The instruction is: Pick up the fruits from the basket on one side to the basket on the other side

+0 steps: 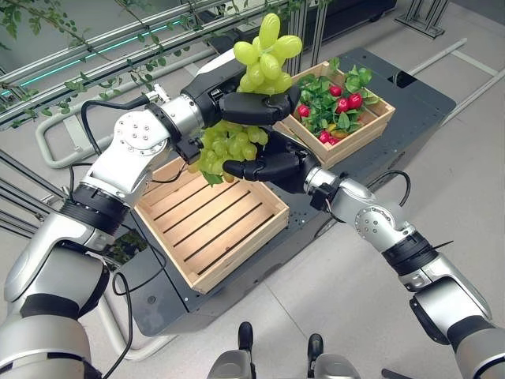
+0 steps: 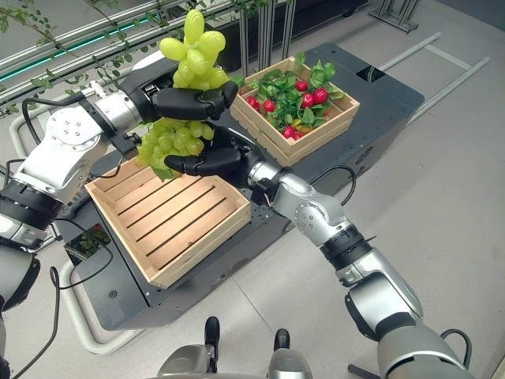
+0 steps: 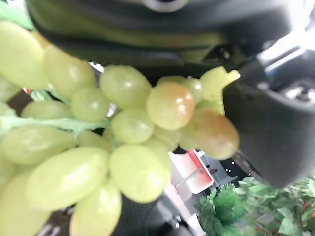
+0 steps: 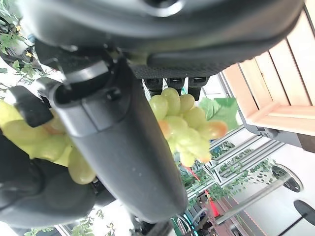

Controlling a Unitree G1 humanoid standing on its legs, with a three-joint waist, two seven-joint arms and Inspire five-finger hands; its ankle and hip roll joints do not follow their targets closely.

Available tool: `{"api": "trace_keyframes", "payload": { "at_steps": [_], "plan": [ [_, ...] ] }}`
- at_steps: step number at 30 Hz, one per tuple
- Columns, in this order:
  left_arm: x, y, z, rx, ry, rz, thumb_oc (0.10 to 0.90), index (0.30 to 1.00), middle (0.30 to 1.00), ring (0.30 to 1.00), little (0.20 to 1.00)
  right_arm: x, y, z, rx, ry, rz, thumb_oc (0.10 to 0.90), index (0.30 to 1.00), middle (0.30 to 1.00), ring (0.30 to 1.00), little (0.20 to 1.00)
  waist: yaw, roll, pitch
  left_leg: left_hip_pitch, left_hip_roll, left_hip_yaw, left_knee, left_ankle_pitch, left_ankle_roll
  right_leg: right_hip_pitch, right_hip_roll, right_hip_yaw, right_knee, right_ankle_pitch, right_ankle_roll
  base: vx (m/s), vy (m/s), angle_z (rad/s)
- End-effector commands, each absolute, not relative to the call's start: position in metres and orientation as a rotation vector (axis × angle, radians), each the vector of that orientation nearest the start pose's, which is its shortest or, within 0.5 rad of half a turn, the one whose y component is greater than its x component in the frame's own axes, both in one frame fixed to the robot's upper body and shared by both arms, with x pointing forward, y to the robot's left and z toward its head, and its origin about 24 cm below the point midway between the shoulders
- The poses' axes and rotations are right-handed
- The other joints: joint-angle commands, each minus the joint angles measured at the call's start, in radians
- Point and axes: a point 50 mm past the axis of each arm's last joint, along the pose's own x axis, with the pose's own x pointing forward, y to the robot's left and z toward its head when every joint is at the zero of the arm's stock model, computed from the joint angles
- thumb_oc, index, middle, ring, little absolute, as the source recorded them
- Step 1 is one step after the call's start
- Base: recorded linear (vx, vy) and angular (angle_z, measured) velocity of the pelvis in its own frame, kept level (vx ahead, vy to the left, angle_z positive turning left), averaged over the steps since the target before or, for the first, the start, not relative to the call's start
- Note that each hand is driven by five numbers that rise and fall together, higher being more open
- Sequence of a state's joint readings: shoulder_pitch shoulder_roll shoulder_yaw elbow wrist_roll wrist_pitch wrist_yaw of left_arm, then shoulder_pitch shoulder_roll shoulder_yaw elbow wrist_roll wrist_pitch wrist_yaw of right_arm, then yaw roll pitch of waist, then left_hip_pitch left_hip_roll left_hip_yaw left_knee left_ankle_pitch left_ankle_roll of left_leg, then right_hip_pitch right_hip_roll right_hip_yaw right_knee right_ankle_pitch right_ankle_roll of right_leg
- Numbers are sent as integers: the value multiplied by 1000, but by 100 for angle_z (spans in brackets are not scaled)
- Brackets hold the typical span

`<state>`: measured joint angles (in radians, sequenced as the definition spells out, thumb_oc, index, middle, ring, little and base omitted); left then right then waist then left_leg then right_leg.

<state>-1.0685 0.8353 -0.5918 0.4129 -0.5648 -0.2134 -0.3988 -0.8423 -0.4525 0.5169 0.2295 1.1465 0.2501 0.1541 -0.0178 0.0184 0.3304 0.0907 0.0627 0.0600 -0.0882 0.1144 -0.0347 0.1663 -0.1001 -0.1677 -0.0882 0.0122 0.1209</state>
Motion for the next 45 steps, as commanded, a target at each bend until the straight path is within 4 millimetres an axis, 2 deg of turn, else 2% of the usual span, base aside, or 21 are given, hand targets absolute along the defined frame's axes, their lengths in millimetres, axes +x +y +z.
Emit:
{"api": "trace_keyframes", "payload": {
  "at_steps": [1, 6, 13, 20, 22, 23, 29, 30, 31, 32, 33, 42, 44, 45],
  "plan": [
    [369, 142, 289, 468, -573, -695, 400, 300, 300, 300, 300, 340, -41, 211, 530, -158, 917, 800, 900, 900, 900, 900, 20, 10, -296, 51, -16, -4, 1, -115, -26, -3, -26, -5, 1, 16, -23, 0, 0, 0],
    [373, 146, 279, 414, -540, -707, 400, 300, 300, 300, 300, 339, -38, 220, 576, -192, 930, 800, 900, 900, 900, 900, 18, 11, -298, 56, -16, -4, 1, -120, -25, 0, -26, -1, 1, 14, -23, 0, 0, 0],
    [375, 140, 268, 261, -537, -740, 400, 300, 300, 300, 300, 342, -34, 220, 619, -228, 887, 800, 900, 900, 900, 900, 16, 9, -302, 60, -13, -2, 1, -120, -26, 1, -25, 5, 1, 16, -25, 0, 0, 0],
    [375, 133, 264, 191, -557, -754, 400, 300, 300, 300, 300, 344, -29, 217, 667, -203, 871, 800, 900, 900, 900, 900, 15, 7, -303, 62, -11, -1, 1, -122, -27, 2, -25, 8, 1, 17, -27, 0, 0, 0],
    [375, 131, 264, 186, -562, -757, 400, 300, 300, 300, 300, 345, -28, 216, 682, -201, 868, 485, 427, 427, 427, 427, 16, 6, -302, 62, -10, -2, 1, -121, -27, 2, -25, 9, 1, 17, -28, 0, 0, 0],
    [374, 129, 265, 179, -567, -761, 400, 300, 300, 300, 300, 345, -27, 216, 699, -199, 864, 400, 300, 300, 300, 300, 16, 6, -301, 62, -10, -2, 1, -122, -26, 2, -25, 9, 1, 18, -28, 0, 0, 0],
    [375, 128, 267, 173, -572, -737, 400, 300, 300, 300, 300, 348, -30, 217, 702, -201, 844, 400, 300, 300, 300, 300, 16, 4, -300, 62, -9, -3, 1, -123, -26, 0, -26, 8, 1, 18, -27, 0, 0, 0],
    [375, 129, 267, 172, -568, -729, 482, 422, 422, 422, 422, 348, -30, 217, 702, -202, 840, 400, 300, 300, 300, 300, 16, 4, -299, 62, -9, -3, 1, -124, -26, 1, -26, 9, 1, 17, -28, 0, 0, 0],
    [376, 130, 266, 174, -561, -718, 582, 573, 573, 573, 573, 348, -30, 217, 703, -203, 834, 400, 300, 300, 300, 300, 16, 4, -299, 63, -9, -3, 1, -125, -26, 1, -26, 9, 1, 17, -28, 0, 0, 0],
    [377, 131, 264, 179, -552, -710, 780, 869, 869, 869, 869, 349, -31, 217, 705, -204, 828, 400, 300, 300, 300, 300, 16, 4, -299, 63, -9, -4, 1, -125, -26, 2, -26, 9, 1, 16, -28, 0, 0, 0],
    [378, 132, 262, 180, -540, -697, 800, 900, 900, 900, 900, 349, -31, 217, 706, -205, 823, 400, 300, 300, 300, 300, 17, 4, -299, 63, -9, -4, 1, -125, -26, 2, -25, 9, 1, 16, -28, 0, 0, 0],
    [385, 155, 258, 153, -524, -514, 800, 900, 900, 900, 900, 353, -39, 216, 712, -211, 783, 400, 300, 300, 300, 300, 18, 3, -300, 62, -5, -2, 1, -122, -29, -1, -25, 8, 1, 18, -27, 0, 0, 0],
    [386, 162, 257, 142, -534, -450, 800, 900, 900, 900, 900, 354, -42, 214, 717, -214, 764, 400, 300, 300, 300, 300, 17, 2, -300, 62, -3, -1, 1, -121, -30, -2, -25, 9, 1, 19, -27, 0, 0, 0],
    [386, 171, 257, 137, -549, -375, 800, 900, 900, 900, 900, 355, -47, 212, 720, -225, 736, 400, 300, 300, 300, 300, 15, 2, -301, 61, -2, 1, 1, -121, -31, -3, -24, 10, 1, 19, -27, 0, 0, 0]
  ]
}}
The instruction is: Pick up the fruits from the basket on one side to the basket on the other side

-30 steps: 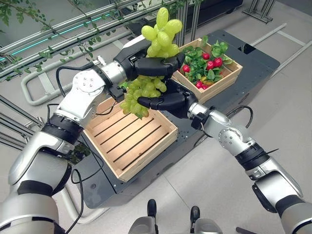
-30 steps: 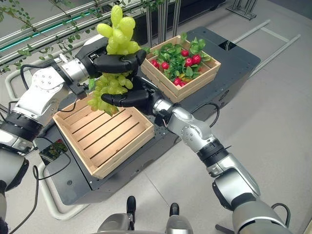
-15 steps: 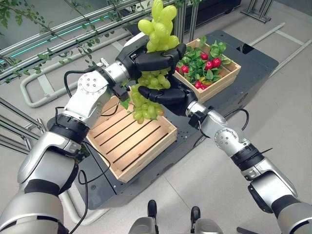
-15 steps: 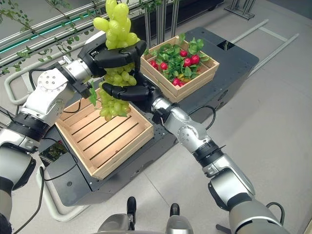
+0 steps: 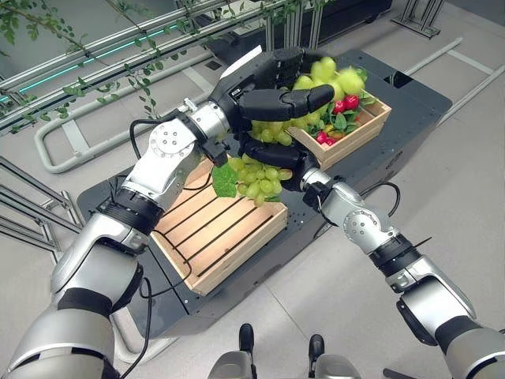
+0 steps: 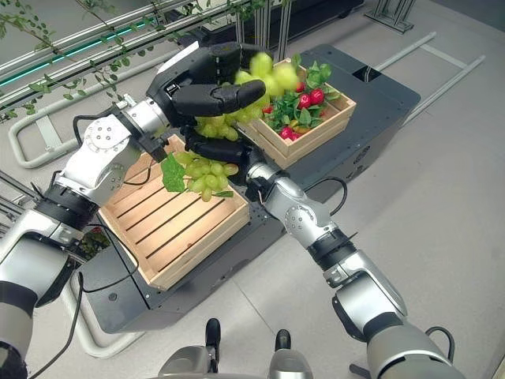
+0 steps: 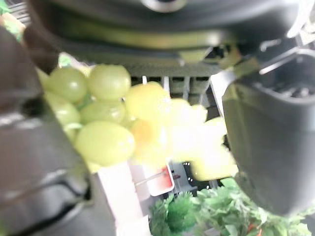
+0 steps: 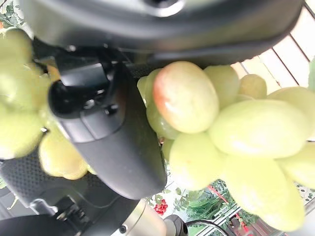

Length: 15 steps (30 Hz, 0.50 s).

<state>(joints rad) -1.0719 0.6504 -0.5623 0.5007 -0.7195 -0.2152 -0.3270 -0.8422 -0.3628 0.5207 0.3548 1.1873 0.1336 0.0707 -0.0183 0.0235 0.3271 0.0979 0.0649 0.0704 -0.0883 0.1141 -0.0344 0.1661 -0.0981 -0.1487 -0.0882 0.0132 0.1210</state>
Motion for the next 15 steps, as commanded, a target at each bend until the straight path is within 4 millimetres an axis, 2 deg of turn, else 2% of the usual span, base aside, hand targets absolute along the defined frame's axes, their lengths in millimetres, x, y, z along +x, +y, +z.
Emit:
{"api": "trace_keyframes", "payload": {
  "at_steps": [1, 2, 5, 9, 12, 15],
  "plan": [
    [387, 175, 256, 134, -551, -348, 800, 900, 900, 900, 900, 356, -49, 212, 723, -227, 727, 400, 300, 300, 300, 300, 14, -3, -297, 53, -3, -9, 1, -120, -32, -4, -26, -9, 1, 18, -27, 0, 0, 0],
    [387, 177, 256, 132, -553, -334, 800, 900, 900, 900, 900, 356, -50, 211, 725, -227, 724, 400, 300, 300, 300, 300, 14, -3, -297, 53, -3, -8, 1, -120, -32, -5, -26, -9, 1, 18, -27, 0, 0, 0],
    [385, 201, 248, 139, -558, -178, 800, 900, 900, 900, 900, 356, -64, 206, 731, -250, 657, 400, 300, 300, 300, 300, 4, -4, -293, 55, 2, -2, 1, -121, -33, -9, -24, -1, 1, 19, -26, 1, -5, -2],
    [383, 216, 239, 150, -542, -91, 800, 900, 900, 900, 900, 356, -75, 203, 724, -275, 611, 400, 300, 300, 300, 300, -4, -6, -292, 57, 5, 5, 1, -121, -34, -13, -23, 8, 1, 21, -25, 2, -1, -3],
    [378, 234, 224, 148, -520, -9, 800, 900, 900, 900, 900, 353, -92, 198, 707, -305, 550, 400, 300, 300, 300, 300, -18, -9, -292, 61, 11, 17, 1, -124, -34, -18, -21, 22, 1, 23, -24, 14, 0, -6],
    [371, 244, 212, 131, -525, 30, 800, 900, 900, 900, 900, 349, -109, 193, 692, -337, 492, 400, 300, 300, 300, 300, -32, -12, -290, 66, 14, 26, 1, -126, -34, -23, -17, 40, 1, 27, -24, 24, -3, -12]
  ]
}}
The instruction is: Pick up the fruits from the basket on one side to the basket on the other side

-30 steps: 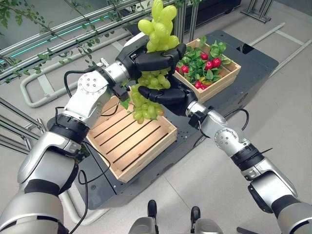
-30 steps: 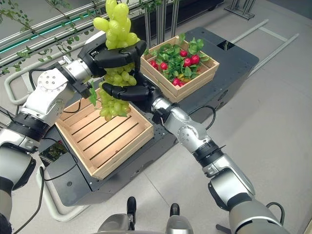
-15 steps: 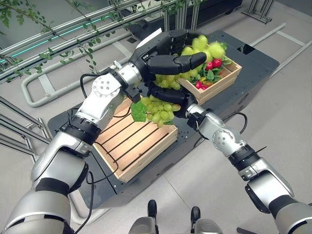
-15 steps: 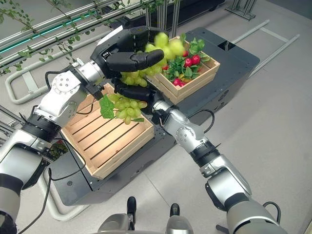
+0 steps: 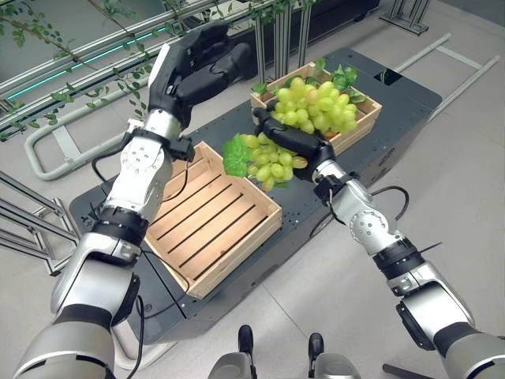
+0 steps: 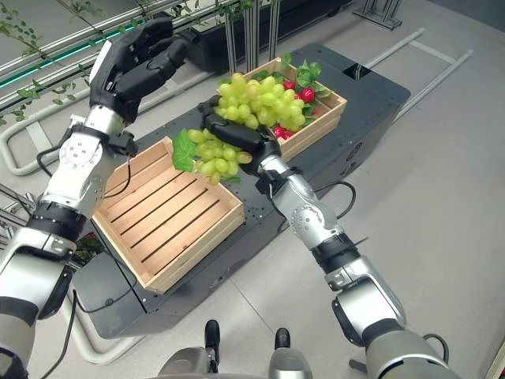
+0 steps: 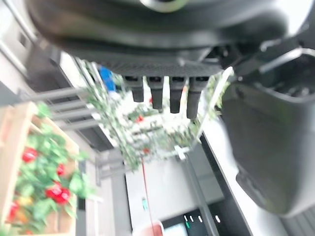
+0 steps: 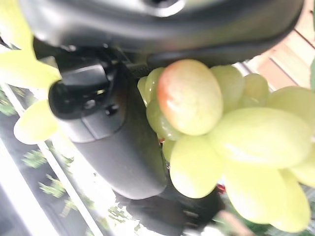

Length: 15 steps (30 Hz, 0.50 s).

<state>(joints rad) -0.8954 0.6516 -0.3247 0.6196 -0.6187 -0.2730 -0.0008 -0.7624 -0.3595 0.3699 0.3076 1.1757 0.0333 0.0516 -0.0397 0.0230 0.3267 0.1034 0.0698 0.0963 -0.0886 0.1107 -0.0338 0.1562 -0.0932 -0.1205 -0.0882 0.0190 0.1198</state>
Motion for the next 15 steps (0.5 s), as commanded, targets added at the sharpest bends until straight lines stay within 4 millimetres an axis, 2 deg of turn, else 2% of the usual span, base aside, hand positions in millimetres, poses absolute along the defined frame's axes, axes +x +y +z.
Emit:
{"api": "trace_keyframes", "payload": {
  "at_steps": [1, 6, 9, 15],
  "plan": [
    [370, 244, 211, 128, -528, 32, 800, 900, 900, 900, 900, 349, -112, 193, 688, -344, 481, 400, 300, 300, 300, 300, -12, -12, -289, 61, 9, 1, 1, -123, -34, -14, -22, 14, 1, 22, -22, 25, -9, -10],
    [357, 234, 192, 156, -557, -1, 800, 900, 900, 900, 900, 337, -136, 182, 624, -393, 393, 400, 300, 300, 300, 300, -30, -18, -283, 65, 13, 10, 1, -126, -30, -23, -14, 38, 1, 28, -23, 14, -24, -13],
    [347, 224, 177, 93, -540, -40, 800, 900, 900, 900, 900, 329, -148, 176, 615, -413, 361, 400, 300, 300, 300, 300, -35, -26, -277, 67, 16, 12, 1, -128, -27, -25, -10, 47, 1, 31, -23, 0, -62, -4],
    [311, 177, 121, -164, -424, -167, 800, 900, 900, 900, 900, 304, -162, 159, 602, -431, 333, 400, 300, 300, 300, 300, -45, -50, -266, 76, 23, 19, 8, -131, -18, -28, 11, 76, 5, 33, -33, -39, -84, -17]
  ]
}}
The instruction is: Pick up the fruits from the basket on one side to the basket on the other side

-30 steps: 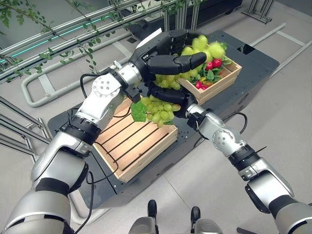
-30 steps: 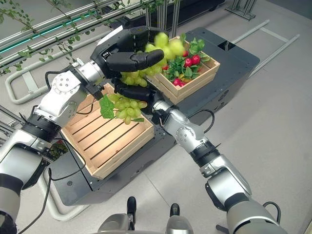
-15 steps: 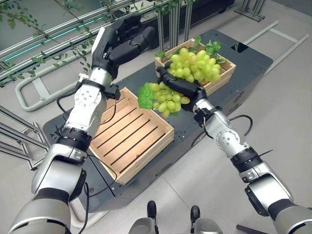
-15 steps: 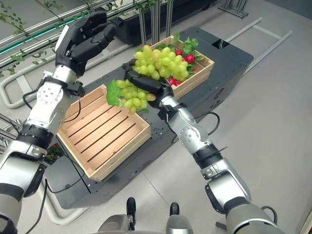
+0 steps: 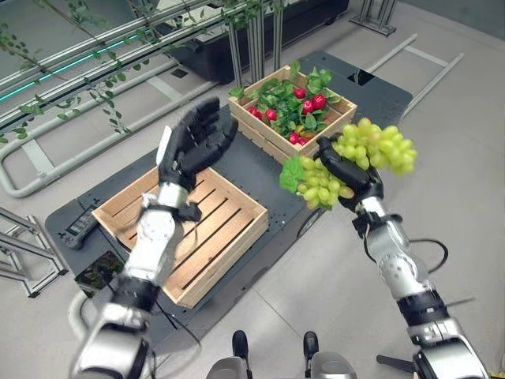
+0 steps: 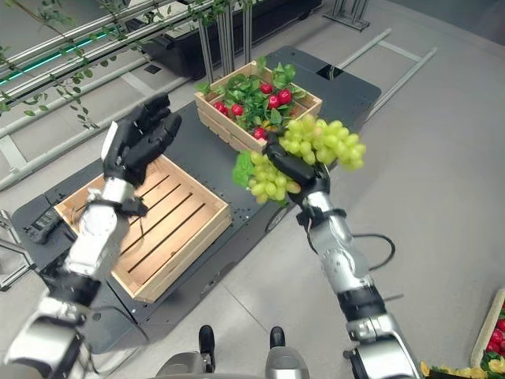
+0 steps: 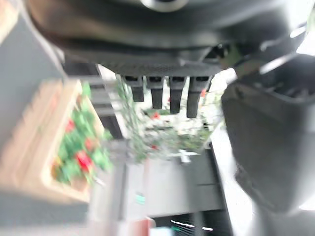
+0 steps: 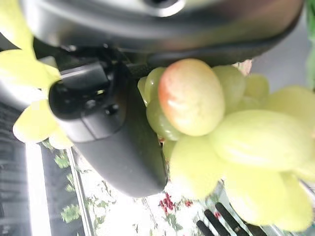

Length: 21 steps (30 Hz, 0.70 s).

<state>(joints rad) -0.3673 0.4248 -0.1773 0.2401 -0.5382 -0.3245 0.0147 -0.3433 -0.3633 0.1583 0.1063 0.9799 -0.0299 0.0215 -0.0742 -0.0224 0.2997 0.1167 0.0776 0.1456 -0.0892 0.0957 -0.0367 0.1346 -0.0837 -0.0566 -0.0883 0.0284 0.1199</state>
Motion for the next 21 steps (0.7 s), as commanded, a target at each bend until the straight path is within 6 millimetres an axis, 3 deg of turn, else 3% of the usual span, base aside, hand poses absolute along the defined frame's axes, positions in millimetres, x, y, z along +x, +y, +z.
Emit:
{"api": "trace_keyframes", "payload": {
  "at_steps": [1, 2, 3, 4, 5, 6, 7, 8, 9, 11, 12, 14, 18, 19, 21],
  "plan": [
    [309, 174, 117, -180, -413, -178, 800, 900, 900, 900, 900, 302, -164, 159, 601, -427, 330, 400, 300, 300, 300, 300, -8, -7, -238, 61, 10, -36, 14, -116, -13, -8, 4, 16, 7, 25, -34, -63, -25, -15],
    [306, 171, 113, -199, -399, -184, 800, 900, 900, 900, 900, 302, -166, 159, 595, -425, 329, 400, 300, 300, 300, 300, -6, -14, -234, 51, -1, -52, 39, -116, -10, -15, 5, 27, 10, 35, -38, -96, 2, -22],
    [300, 168, 107, -208, -388, -172, 800, 900, 900, 900, 900, 302, -169, 161, 596, -419, 339, 400, 300, 300, 300, 300, -2, -29, -226, 32, -26, -88, 122, -161, -4, -22, 3, 61, 21, 36, -45, -84, 39, -42],
    [295, 172, 103, -202, -387, -130, 800, 900, 900, 900, 900, 304, -168, 161, 604, -406, 366, 400, 300, 300, 300, 300, 14, -42, -215, 6, -73, -169, 218, -218, 5, -24, 2, 103, 22, 40, -51, -103, 72, -61],
    [293, 174, 102, -199, -389, -104, 800, 900, 900, 900, 900, 306, -166, 161, 609, -399, 384, 400, 300, 300, 300, 300, 30, -49, -203, -24, -106, -217, 268, -224, 14, -32, 1, 127, 28, 52, -53, -131, 117, -109],
    [291, 179, 105, -200, -401, -50, 800, 900, 900, 900, 900, 309, -158, 163, 615, -390, 426, 400, 300, 300, 300, 300, 61, -45, -192, -55, -165, -331, 270, -228, 41, -41, 15, 172, 41, 54, -56, -188, 136, -148],
    [291, 181, 109, -202, -412, -39, 800, 900, 900, 900, 900, 313, -152, 165, 612, -397, 439, 400, 300, 300, 300, 300, 74, -39, -182, -59, -186, -362, 261, -226, 55, -52, 25, 197, 56, 53, -55, -161, 144, -177],
    [293, 182, 112, -202, -419, -38, 800, 900, 900, 900, 900, 315, -148, 168, 610, -403, 438, 400, 300, 300, 300, 300, 75, -33, -179, -55, -189, -363, 242, -220, 62, -60, 30, 208, 63, 53, -55, -244, 223, -196],
    [298, 180, 119, -190, -438, -57, 800, 900, 900, 900, 900, 318, -143, 172, 599, -424, 403, 400, 300, 300, 300, 300, 59, -19, -172, -35, -170, -321, 189, -204, 73, -97, 30, 215, 86, 58, -43, -234, 218, -172],
    [301, 177, 123, -172, -446, -60, 800, 900, 900, 900, 900, 319, -142, 174, 609, -427, 388, 400, 300, 300, 300, 300, 50, -16, -167, -26, -177, -331, 168, -200, 79, -130, 28, 228, 96, 74, -31, -229, 160, -122],
    [304, 175, 128, -149, -457, -60, 800, 900, 900, 900, 900, 318, -144, 176, 629, -426, 386, 400, 300, 300, 300, 300, 35, -21, -159, -23, -195, -343, 167, -208, 82, -176, 12, 244, 84, 129, -5, -207, 89, -57],
    [304, 177, 131, -137, -475, -63, 800, 900, 900, 900, 900, 318, -146, 176, 623, -426, 395, 400, 300, 300, 300, 300, 30, -22, -153, -17, -203, -346, 163, -217, 83, -200, 4, 247, 64, 162, 9, -208, 90, -22],
    [302, 191, 137, -118, -503, -9, 800, 900, 900, 900, 900, 319, -144, 174, 630, -419, 437, 400, 300, 300, 300, 300, 38, -9, -141, 6, -201, -322, 144, -221, 81, -237, -21, 165, 57, 194, 26, -205, 47, -42],
    [301, 200, 139, -107, -504, 24, 800, 900, 900, 900, 900, 320, -140, 174, 636, -416, 463, 400, 300, 300, 300, 300, 53, -3, -135, 15, -184, -279, 132, -212, 77, -243, -32, 93, 115, 181, 25, -244, -13, -63],
    [299, 208, 140, -109, -509, 39, 800, 900, 900, 900, 900, 321, -136, 176, 639, -414, 481, 400, 300, 300, 300, 300, 68, 8, -133, 14, -166, -241, 117, -191, 78, -236, -28, 50, 214, 143, 17, -304, 0, -89]
  ]
}}
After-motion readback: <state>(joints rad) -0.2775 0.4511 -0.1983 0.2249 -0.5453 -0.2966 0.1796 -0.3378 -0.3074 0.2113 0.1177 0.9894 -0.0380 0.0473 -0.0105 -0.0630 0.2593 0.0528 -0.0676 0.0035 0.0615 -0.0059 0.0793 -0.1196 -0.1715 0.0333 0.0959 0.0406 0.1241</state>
